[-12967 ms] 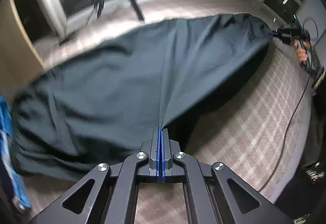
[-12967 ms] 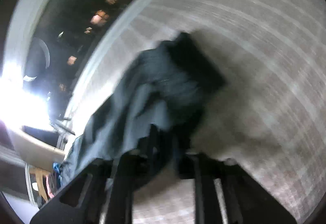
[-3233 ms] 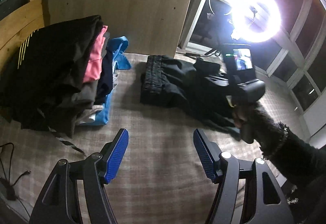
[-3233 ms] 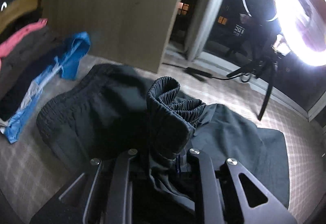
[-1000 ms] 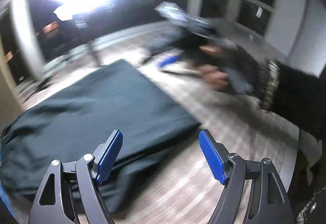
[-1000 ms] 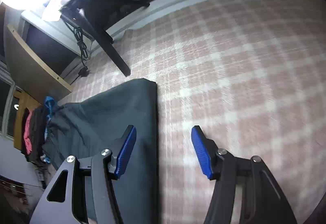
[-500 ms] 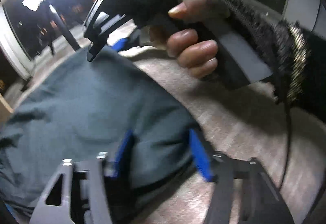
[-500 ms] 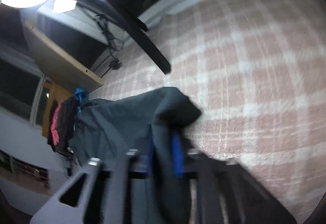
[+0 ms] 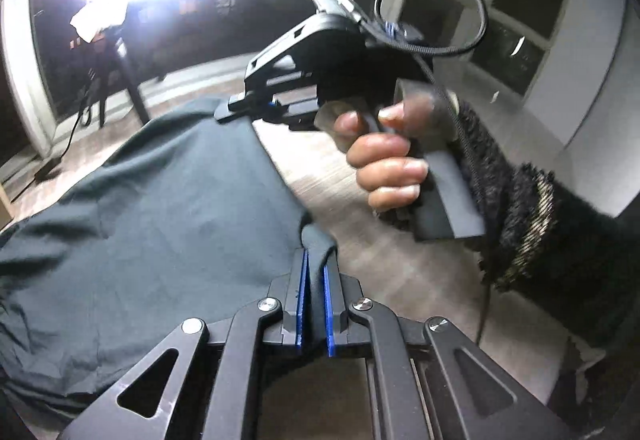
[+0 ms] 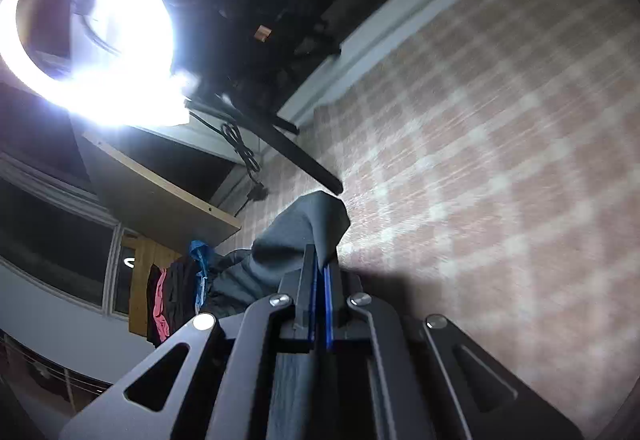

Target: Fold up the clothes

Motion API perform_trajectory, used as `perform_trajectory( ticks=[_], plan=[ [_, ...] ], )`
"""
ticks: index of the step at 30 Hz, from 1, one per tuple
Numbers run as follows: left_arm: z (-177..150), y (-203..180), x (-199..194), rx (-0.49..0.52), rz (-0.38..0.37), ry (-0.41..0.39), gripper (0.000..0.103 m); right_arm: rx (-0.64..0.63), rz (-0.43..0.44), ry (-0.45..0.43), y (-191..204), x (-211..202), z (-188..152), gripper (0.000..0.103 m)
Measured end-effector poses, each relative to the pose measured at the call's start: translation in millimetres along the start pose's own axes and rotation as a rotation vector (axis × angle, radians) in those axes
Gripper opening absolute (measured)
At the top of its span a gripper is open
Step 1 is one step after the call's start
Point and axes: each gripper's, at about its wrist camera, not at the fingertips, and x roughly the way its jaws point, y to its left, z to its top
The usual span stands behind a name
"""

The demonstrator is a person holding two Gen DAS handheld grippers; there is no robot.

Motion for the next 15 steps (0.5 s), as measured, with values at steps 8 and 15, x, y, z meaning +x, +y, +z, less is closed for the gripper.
perform_trajectory(
  ticks=[8,15],
  plan=[
    [11,-32,-25,0.006,-0.186,-0.046,0.006,0.005,-0.216,-0.108,10,-77,-13,0.002],
    [-9,46,-99,-0.212,-0.296,-0.159,0.005,-0.146,-0.306,-0.156,104,-58,-29,0.003]
  ],
)
